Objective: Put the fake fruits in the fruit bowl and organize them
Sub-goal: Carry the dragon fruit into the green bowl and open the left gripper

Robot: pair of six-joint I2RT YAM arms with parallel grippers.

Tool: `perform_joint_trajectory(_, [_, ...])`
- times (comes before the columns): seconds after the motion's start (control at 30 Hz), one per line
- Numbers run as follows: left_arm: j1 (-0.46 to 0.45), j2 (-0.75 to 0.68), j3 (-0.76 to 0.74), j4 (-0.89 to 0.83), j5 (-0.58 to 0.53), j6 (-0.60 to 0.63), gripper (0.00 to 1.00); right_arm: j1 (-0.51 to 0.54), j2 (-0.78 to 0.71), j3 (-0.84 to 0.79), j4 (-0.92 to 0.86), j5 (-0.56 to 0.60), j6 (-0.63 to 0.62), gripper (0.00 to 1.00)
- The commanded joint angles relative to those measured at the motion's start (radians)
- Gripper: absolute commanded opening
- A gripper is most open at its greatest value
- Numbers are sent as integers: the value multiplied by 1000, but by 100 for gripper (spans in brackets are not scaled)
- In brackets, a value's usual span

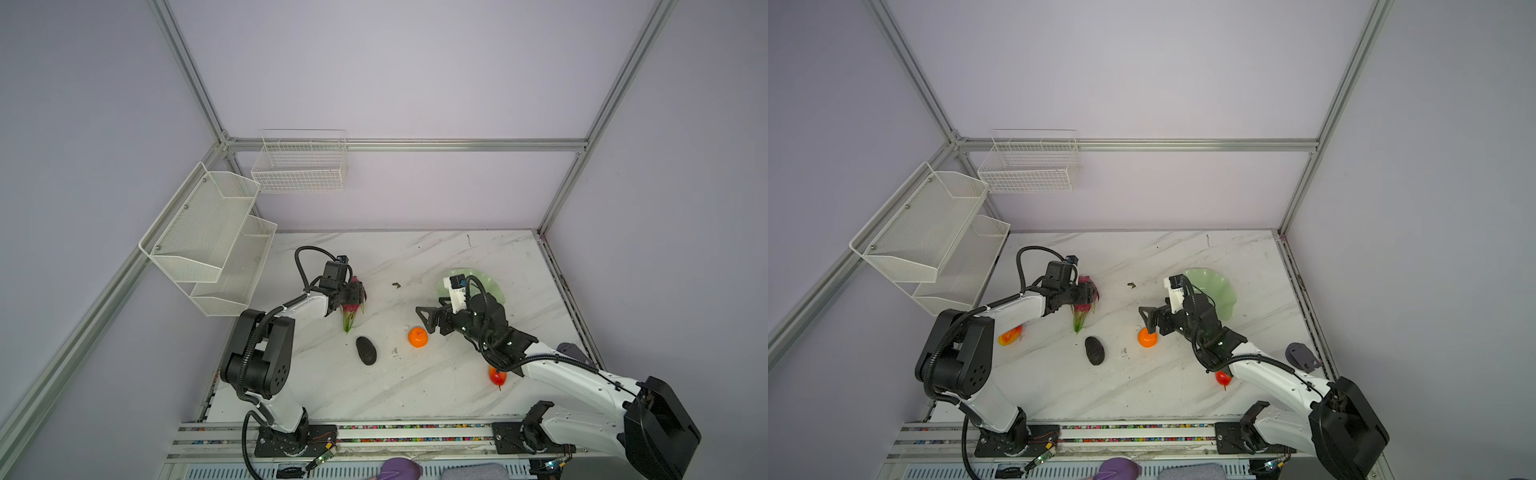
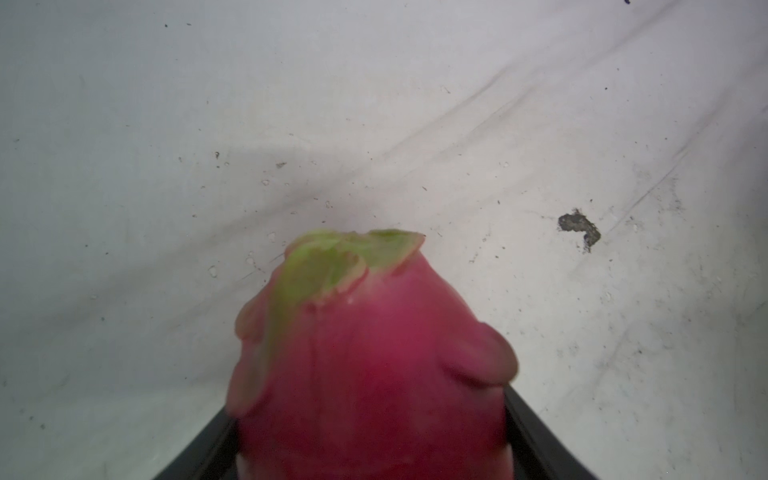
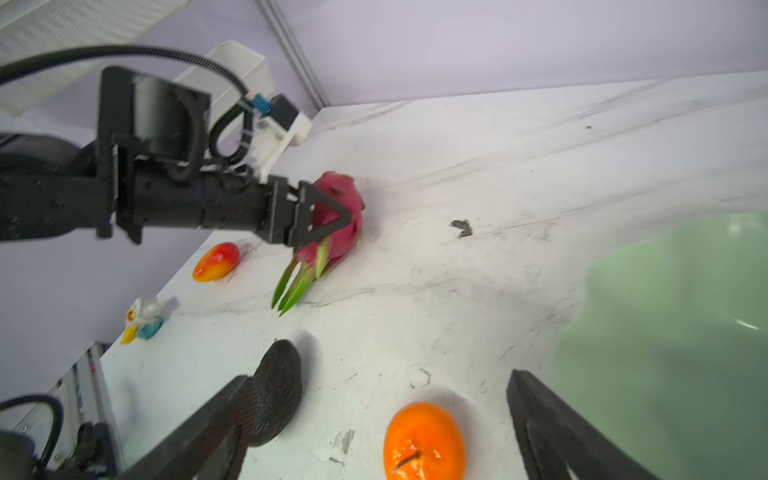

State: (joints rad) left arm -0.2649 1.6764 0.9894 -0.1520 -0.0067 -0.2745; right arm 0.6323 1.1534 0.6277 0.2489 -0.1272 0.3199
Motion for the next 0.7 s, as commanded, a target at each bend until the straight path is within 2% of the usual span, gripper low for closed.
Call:
perform_joint_trajectory(0.0, [-110,-94,168,26,19,41,54,-201,-59,4,-131,-46,86,97])
perform_joint_trajectory(0.1, [-211,-76,289,-17,37,53,54,-379,-102,4,-188,-137,93,97])
perform_joint_trajectory(0.3, [-381,85,530,-31,174,18,53,-542,-163,-31,-236,-235,119,97])
perform_joint_trajectory(0.53, [-517,365,868,-86,245,17,53,-571,-312,-85,-244,-314,98,97])
perform_joint_trajectory(0.67, [-550,496,1025,-97,242,27,53,-571,-420,-115,-240,-369,61,97])
